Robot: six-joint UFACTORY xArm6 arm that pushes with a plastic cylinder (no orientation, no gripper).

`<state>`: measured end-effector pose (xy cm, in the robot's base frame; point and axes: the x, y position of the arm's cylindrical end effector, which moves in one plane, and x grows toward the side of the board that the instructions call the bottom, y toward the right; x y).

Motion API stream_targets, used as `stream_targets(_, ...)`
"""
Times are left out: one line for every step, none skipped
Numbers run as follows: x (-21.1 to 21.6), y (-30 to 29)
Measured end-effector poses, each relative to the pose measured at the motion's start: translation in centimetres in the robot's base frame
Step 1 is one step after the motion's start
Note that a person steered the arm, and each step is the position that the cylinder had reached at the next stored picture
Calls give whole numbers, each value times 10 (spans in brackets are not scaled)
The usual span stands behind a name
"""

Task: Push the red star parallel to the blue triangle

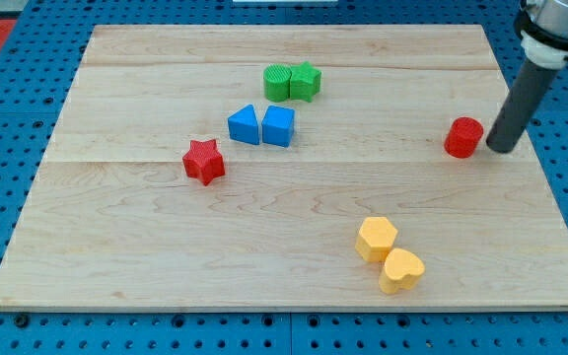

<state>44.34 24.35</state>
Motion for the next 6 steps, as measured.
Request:
stream_targets(1, -93)
stream_targets(3, -175)
stream_targets(41, -220)
stream_targets(27, -331)
stream_targets(2, -389)
stream_targets(-23, -442)
